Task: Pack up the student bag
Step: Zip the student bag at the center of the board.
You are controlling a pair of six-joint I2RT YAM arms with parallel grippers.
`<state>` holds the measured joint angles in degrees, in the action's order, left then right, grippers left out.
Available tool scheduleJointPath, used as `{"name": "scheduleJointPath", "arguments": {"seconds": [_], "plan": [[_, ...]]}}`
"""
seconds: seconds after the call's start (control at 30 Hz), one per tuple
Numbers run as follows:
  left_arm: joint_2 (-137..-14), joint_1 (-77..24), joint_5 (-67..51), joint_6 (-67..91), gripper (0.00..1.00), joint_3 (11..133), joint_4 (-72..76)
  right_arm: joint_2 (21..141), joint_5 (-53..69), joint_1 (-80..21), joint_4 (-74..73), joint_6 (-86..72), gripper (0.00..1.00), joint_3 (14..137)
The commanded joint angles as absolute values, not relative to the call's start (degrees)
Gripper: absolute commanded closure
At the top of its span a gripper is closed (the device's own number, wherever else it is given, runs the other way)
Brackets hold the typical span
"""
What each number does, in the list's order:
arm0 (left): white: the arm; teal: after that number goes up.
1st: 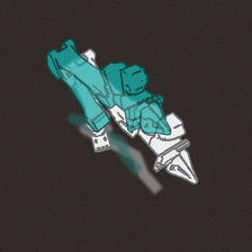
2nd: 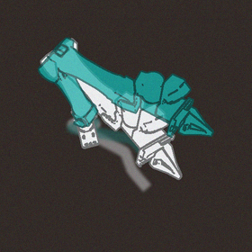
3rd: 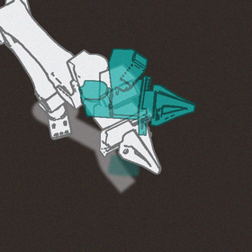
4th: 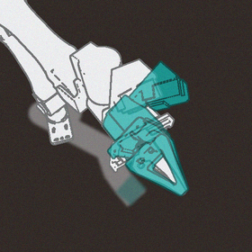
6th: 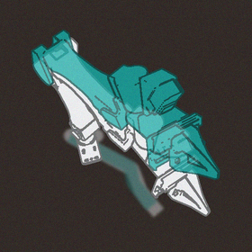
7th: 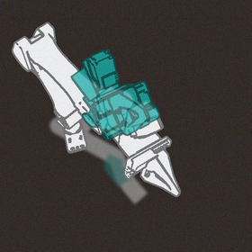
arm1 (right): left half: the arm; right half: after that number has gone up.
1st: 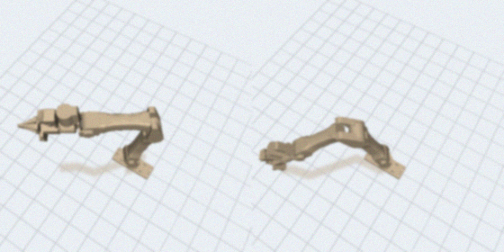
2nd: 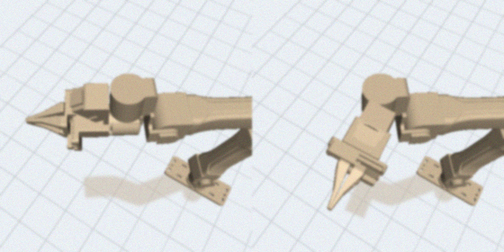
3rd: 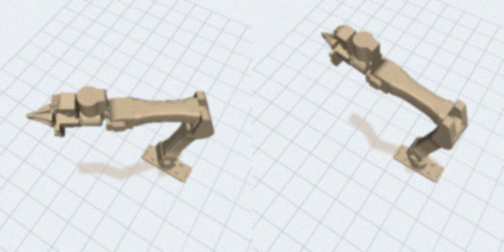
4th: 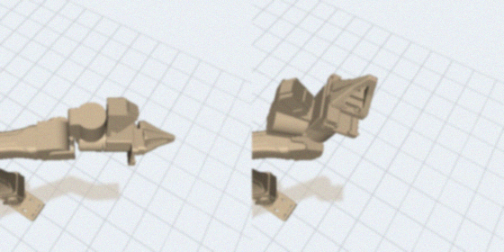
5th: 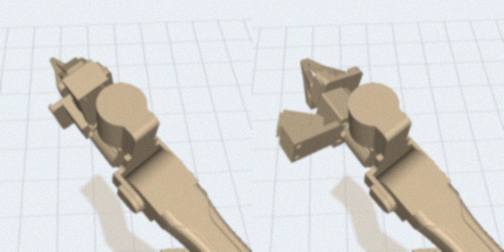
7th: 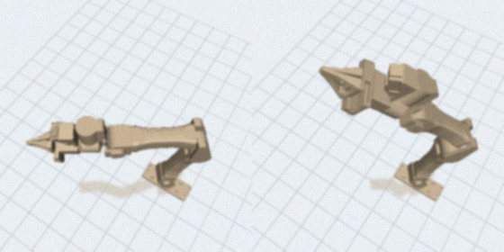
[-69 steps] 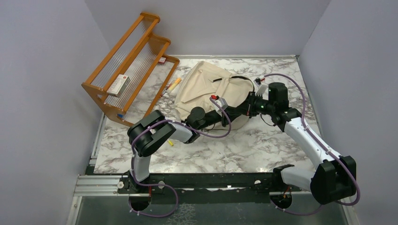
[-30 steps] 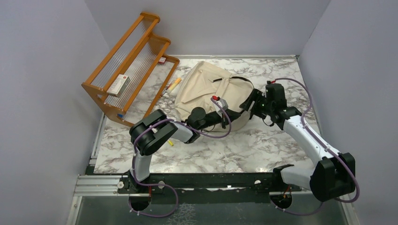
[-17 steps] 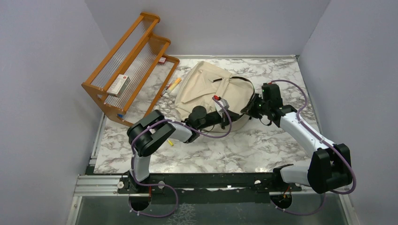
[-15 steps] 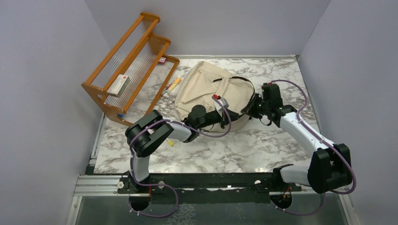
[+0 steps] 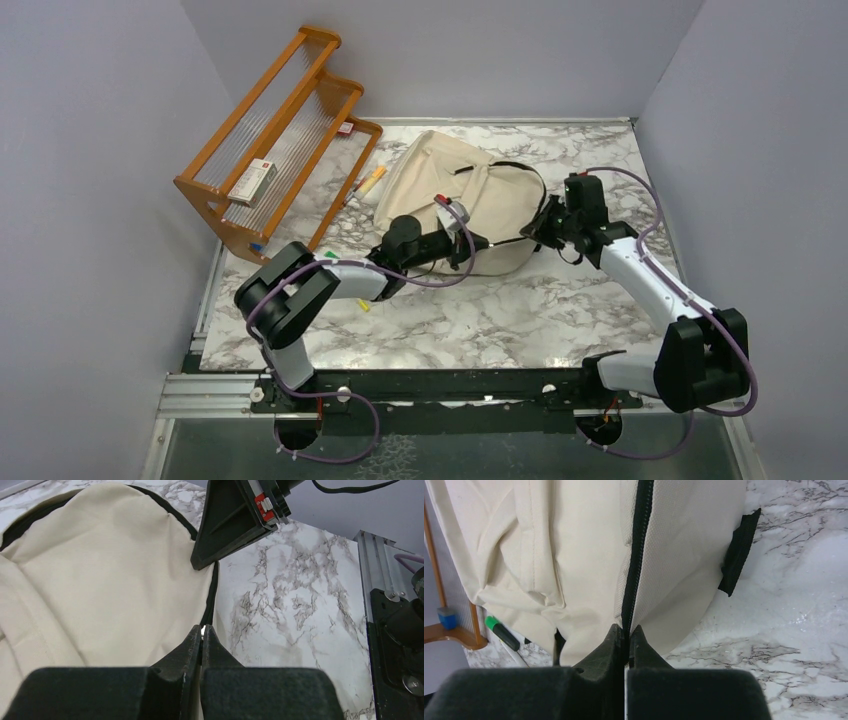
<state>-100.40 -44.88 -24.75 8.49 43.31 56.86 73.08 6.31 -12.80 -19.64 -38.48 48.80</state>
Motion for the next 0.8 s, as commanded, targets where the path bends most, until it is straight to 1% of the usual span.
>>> {"name": "scheduleJointPath", "arguments": {"seconds": [0.0, 0.23, 0.5, 0.77], "plan": [[-94.1, -42.8, -27.2, 6.5, 1.0, 40.9, 54.7, 73.6, 4.5, -10.2, -19.1, -36.1, 0.99, 51.1], [-89.8, -39.0, -27.0, 4.8, 1.0, 37.7, 50.0, 73.6, 5.2, -8.9, -19.2, -34.9, 1.0, 51.6], [-87.2, -35.4, -23.2, 3.5, 1.0, 34.3, 43.7, 72.9, 6.1, -7.5, -20.1, -33.5, 1.0, 51.7], [-86.7, -33.0, -18.6, 2.8, 1.0, 34.8, 36.3, 71.7, 4.7, -6.0, -21.2, -33.1, 1.0, 50.9]]}}
